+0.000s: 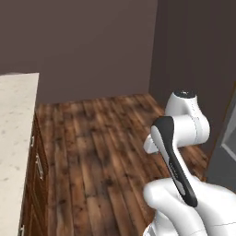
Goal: Four empty soda cans are scattered around the kitchen. Gather all the cans and cluster them next to the stove for recycling.
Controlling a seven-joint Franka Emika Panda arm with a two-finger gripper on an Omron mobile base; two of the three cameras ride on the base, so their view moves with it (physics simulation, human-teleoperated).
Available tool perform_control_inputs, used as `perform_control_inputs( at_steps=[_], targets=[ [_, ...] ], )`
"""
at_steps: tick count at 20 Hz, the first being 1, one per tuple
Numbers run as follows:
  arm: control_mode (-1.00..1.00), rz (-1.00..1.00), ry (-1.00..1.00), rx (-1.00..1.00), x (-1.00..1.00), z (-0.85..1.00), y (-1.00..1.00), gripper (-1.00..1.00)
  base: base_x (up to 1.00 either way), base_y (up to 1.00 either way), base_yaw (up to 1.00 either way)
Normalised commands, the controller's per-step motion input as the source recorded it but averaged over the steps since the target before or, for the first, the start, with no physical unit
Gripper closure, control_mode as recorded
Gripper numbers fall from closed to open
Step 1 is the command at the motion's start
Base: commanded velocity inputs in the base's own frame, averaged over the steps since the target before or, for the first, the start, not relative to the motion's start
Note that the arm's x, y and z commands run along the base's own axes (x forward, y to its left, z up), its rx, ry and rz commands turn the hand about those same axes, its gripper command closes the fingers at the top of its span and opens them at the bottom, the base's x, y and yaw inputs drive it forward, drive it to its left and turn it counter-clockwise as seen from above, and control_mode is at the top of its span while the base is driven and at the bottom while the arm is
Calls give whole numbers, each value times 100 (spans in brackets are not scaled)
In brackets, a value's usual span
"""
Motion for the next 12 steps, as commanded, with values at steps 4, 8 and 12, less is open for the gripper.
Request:
perform_control_inputs(
  at_steps=[4,8,12],
  targets=[
    [100,0,0,0,0,0,0,-100,100,23,-11],
    [100,0,0,0,0,0,0,-100,100,24,-10],
    [100,0,0,0,0,0,0,-100,100,30,-10]
  ],
)
